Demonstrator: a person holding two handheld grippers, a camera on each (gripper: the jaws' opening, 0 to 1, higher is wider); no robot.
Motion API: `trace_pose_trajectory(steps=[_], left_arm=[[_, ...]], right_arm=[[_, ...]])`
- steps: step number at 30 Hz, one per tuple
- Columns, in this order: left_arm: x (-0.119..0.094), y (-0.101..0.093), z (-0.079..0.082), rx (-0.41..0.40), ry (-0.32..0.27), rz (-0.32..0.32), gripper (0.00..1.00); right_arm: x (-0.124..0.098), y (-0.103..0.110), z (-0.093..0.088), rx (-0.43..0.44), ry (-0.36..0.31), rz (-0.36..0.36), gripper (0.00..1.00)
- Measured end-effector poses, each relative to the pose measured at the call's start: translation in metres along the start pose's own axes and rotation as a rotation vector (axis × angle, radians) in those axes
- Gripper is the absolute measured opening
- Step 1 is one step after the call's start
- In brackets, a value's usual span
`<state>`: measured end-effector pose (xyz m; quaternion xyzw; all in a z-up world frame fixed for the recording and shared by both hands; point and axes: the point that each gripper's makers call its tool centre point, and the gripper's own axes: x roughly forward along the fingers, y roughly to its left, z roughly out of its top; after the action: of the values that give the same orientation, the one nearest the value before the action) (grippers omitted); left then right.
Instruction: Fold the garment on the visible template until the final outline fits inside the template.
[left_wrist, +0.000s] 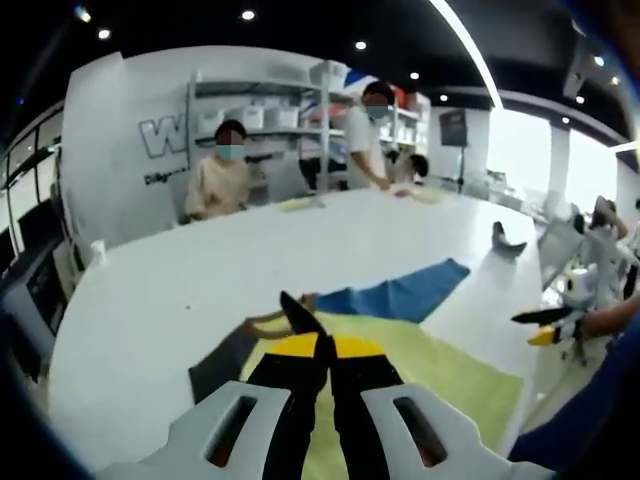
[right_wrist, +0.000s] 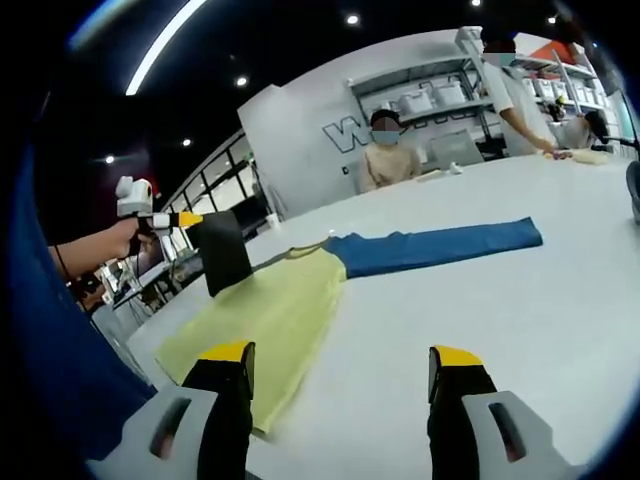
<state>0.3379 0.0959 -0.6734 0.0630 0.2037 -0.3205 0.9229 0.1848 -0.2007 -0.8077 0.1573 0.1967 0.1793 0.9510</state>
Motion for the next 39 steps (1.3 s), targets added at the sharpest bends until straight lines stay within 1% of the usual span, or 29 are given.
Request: trace_pose_trajectory(steps=[3, 8, 10, 12, 14, 16, 20, 21, 23, 28, 32, 36, 39], left_arm=[[0.000, -0.007, -0.003, 0.014, 0.004, -0.020, 0.00], [-0.002, -0.029, -0.006, 0.045, -0.003, -0.092, 0.00], [-0.003, -0.037, -0.012, 0.066, 0.007, -0.127, 0.00], [-0.005, -0.043, -0.016, 0.082, 0.021, -0.146, 0.00], [-0.004, -0.046, -0.020, 0.097, 0.028, -0.161, 0.00], [-0.008, -0.053, -0.022, 0.104, 0.037, -0.170, 0.00], [-0.006, -0.058, -0.029, 0.130, 0.056, -0.195, 0.00], [-0.007, -0.064, -0.031, 0.142, 0.060, -0.214, 0.00], [-0.006, -0.066, -0.034, 0.142, 0.065, -0.228, 0.00], [-0.005, -0.080, -0.043, 0.162, 0.078, -0.281, 0.00], [-0.004, -0.089, -0.050, 0.178, 0.094, -0.301, 0.00], [-0.002, -0.093, -0.057, 0.183, 0.107, -0.305, 0.00], [0.002, -0.096, -0.066, 0.190, 0.118, -0.304, 0.00]], right_arm=[[-0.001, -0.003, -0.002, 0.001, 0.005, 0.001, 0.71], [-0.001, -0.002, -0.005, 0.007, 0.010, 0.002, 0.71], [-0.001, -0.001, -0.007, 0.011, 0.013, 0.004, 0.71], [0.000, -0.001, -0.008, 0.013, 0.014, 0.005, 0.71], [0.000, -0.002, -0.010, 0.013, 0.017, 0.007, 0.71], [0.001, -0.002, -0.011, 0.013, 0.019, 0.008, 0.71], [0.001, -0.002, -0.011, 0.014, 0.019, 0.011, 0.71], [0.001, -0.002, -0.011, 0.015, 0.020, 0.012, 0.71], [0.001, -0.002, -0.011, 0.015, 0.020, 0.013, 0.71], [0.001, 0.000, -0.011, 0.017, 0.022, 0.013, 0.71], [0.000, -0.002, -0.012, 0.020, 0.023, 0.009, 0.71], [0.000, -0.002, -0.012, 0.020, 0.024, 0.006, 0.71], [0.000, -0.001, -0.012, 0.021, 0.026, 0.005, 0.71]])
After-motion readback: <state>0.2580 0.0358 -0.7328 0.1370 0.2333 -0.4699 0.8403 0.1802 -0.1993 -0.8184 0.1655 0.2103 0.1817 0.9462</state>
